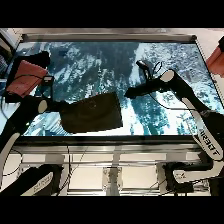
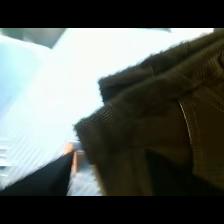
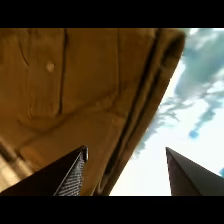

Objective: Fold the clothes and pants, and hang the long-sleeved shirts on hangers.

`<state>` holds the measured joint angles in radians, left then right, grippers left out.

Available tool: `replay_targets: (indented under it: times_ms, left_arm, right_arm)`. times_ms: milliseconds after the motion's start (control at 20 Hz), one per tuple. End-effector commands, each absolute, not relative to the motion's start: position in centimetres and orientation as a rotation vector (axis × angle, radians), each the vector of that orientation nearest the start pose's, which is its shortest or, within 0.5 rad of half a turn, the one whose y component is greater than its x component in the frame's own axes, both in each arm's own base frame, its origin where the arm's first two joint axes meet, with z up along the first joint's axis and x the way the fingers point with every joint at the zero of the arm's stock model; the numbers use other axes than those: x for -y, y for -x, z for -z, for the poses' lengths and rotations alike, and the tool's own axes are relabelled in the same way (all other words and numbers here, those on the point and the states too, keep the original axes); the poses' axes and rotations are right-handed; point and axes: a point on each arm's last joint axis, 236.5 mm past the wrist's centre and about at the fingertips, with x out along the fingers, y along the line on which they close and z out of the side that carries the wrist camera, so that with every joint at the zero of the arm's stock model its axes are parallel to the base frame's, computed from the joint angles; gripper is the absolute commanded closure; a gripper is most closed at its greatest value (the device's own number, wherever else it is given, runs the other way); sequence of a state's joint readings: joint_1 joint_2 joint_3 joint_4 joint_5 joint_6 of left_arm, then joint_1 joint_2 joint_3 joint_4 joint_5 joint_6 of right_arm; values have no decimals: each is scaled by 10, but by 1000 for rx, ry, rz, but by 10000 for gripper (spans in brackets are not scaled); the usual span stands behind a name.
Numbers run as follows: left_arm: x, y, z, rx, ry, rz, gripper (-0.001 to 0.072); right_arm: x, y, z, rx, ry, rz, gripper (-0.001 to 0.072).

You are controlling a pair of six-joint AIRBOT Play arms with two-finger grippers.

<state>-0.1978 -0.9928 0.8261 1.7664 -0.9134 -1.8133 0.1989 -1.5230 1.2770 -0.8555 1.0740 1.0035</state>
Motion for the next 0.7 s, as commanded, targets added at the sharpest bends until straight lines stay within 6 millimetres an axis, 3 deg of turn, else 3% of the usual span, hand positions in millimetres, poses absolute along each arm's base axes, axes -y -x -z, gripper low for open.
replay_targets:
  times_ms: [0,100,250,400,650]
  left_arm:
    - [11,-337,-48,-975,-143,-72,92]
    - [-1,-321,-56,-997,-134,-107,44]
    - [-14,-298,-54,-1068,-124,-153,44]
    - [-14,-296,-52,-1080,-125,-156,44]
    - [-13,-295,-52,-1081,-108,-163,44]
  right_arm:
    - [-223,-377,15,-1293,-127,-864,151]
    - [-225,-368,34,-1366,-150,-883,151]
    - [-234,-357,57,-1455,-214,-912,151]
    - [-247,-347,81,-1506,-198,-937,152]
    - [-270,-339,102,-1510,-151,-961,152]
